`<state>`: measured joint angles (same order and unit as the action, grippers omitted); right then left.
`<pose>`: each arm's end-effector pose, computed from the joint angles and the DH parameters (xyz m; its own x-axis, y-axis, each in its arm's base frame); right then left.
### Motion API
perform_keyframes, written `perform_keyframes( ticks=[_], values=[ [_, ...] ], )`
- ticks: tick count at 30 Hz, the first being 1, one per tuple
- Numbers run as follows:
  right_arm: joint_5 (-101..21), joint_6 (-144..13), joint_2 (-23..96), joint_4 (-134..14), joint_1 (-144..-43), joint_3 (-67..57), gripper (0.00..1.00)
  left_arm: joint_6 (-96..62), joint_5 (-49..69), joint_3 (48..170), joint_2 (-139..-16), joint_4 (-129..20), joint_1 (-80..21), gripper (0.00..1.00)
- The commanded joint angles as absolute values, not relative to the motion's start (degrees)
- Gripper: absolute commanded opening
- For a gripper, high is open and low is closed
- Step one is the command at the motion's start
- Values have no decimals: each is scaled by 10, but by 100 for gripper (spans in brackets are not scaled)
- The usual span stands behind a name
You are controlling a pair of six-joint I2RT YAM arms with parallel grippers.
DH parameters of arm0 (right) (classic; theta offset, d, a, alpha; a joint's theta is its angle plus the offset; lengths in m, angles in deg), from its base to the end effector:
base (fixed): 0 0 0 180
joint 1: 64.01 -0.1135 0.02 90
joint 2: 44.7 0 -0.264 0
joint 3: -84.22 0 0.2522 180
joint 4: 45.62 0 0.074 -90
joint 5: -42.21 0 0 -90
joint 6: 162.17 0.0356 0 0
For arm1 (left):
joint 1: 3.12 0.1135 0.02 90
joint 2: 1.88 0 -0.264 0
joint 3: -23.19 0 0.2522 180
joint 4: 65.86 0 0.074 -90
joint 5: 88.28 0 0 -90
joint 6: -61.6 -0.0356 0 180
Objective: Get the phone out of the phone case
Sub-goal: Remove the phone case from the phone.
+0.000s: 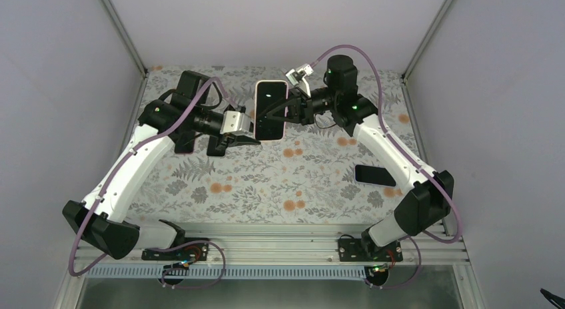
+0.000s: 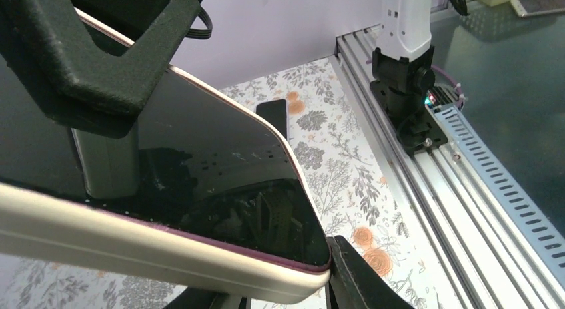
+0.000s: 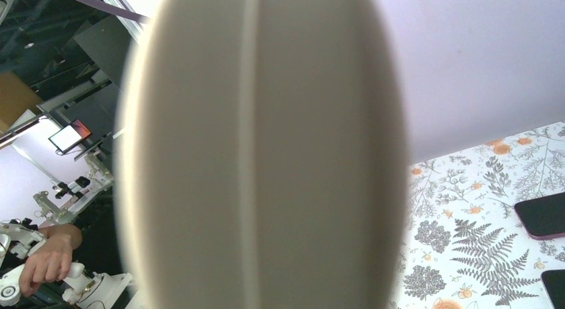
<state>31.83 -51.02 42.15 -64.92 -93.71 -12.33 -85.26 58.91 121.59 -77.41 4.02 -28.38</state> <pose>0.2722 0.1956 0.4062 -0.4713 -0.1940 -0.8604 -0.8167 -0.2724 0.5087 0.2133 -0.1337 0.3989 0.2660 0.3762 -0.8875 0.9637 -0.1272 0.2349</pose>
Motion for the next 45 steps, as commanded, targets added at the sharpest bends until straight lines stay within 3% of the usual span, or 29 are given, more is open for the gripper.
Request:
perform_keyframes(
  ticks=[1, 13, 28, 38, 45],
  values=[
    [536, -464, 425, -683, -981, -135, 4, -903, 495, 1233, -783, -60, -274, 27],
    [536, -459, 428, -680, -982, -141, 4, -913, 433, 1236, -781, -72, -274, 31],
    [534, -467, 418, -674, -970, -156, 4, -757, 386, 1188, -767, -173, -255, 26],
    [458, -492, 443, -707, -880, -250, 4, -640, 486, 1137, -757, -189, -209, 31],
    [403, -501, 451, -713, -855, -293, 4, -528, 694, 1114, -731, -255, -193, 46]
  ],
)
